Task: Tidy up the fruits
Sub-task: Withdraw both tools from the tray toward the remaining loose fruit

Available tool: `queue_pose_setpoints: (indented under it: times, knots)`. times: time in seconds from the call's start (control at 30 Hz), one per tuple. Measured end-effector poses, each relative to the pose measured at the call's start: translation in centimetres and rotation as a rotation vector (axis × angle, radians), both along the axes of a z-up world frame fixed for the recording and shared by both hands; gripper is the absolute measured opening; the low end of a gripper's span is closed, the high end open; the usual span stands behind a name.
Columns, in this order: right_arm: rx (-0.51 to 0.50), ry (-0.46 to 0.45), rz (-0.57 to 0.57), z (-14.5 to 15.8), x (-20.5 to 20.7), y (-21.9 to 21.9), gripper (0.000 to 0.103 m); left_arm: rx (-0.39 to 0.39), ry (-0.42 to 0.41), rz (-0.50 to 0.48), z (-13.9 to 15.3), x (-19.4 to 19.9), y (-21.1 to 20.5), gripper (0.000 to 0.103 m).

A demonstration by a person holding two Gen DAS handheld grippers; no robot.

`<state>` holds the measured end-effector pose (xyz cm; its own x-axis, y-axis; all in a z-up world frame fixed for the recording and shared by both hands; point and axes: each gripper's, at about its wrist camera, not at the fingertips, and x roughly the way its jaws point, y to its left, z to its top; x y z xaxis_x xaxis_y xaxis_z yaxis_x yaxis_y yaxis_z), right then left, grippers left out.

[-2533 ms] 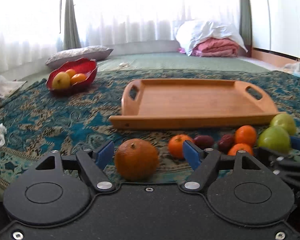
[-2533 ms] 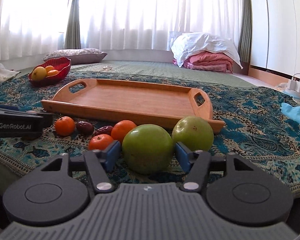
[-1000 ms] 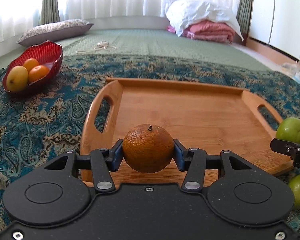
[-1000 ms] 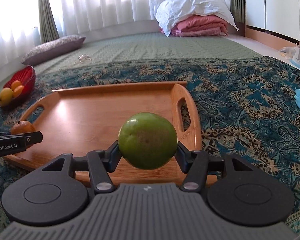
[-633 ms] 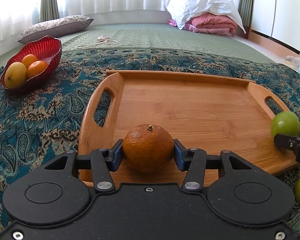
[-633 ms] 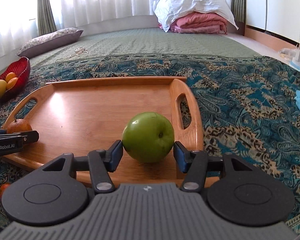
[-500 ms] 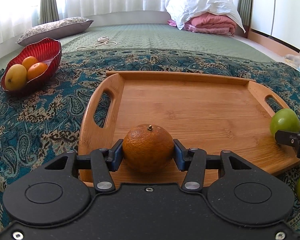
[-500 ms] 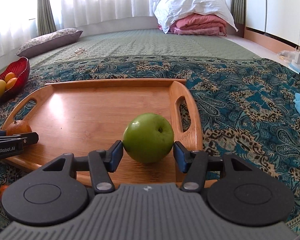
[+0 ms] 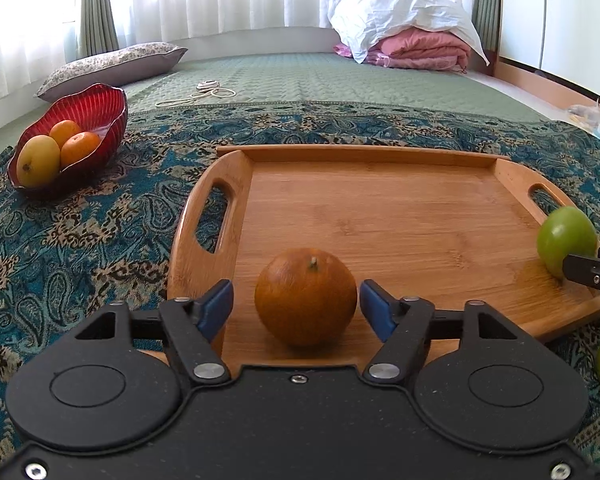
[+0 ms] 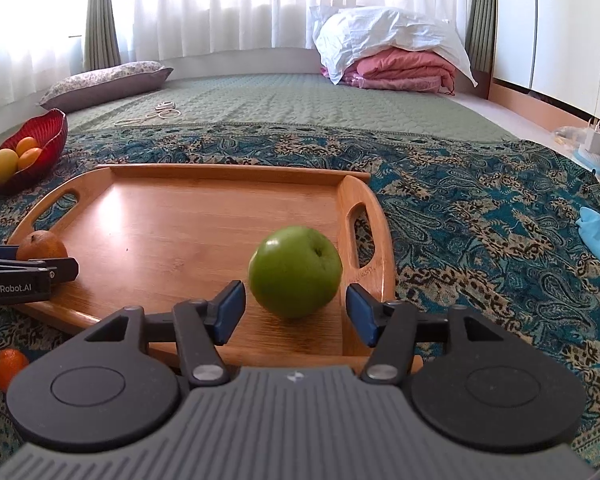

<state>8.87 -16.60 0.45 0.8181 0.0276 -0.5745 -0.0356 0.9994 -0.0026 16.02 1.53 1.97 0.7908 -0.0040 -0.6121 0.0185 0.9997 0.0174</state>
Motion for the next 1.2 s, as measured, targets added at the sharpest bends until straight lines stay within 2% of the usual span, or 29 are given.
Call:
queue_pose_setpoints:
  times: [0.07,0.23,0.4,0.53,0.77,1.2]
  knots:
    - [0.014,-0.005,-0.001,0.0,-0.4,-0.3,0.076,-0.008,-0.005,0.003,0.0,-0.4,0.3,0.079]
    - [0.045,-0.036,0.001,0.0,-1.8,-1.0,0.085,-0.033,-0.035,-0.016,0.8,-1.9,0.8,0.092]
    - [0.077,-0.085,0.017,0.2,-3.5,-1.5,0.092,-0.028,-0.062,-0.024,1.3,-3.4,1.0,0.098]
    - [0.072,-0.127,0.029,0.3,-5.0,-1.6,0.101,-0.018,-0.095,-0.018,1.5,-4.8,0.7,0.102]
    - [0.024,-0.18,0.05,-0.3,-7.6,-1.1,0.103,0.012,-0.151,-0.052,1.4,-7.6,-0.2,0.103]
    - [0.025,-0.164,0.035,-2.5,-9.4,-1.2,0.103,-0.003,-0.13,-0.095,0.1,-11.0,-1.2,0.103]
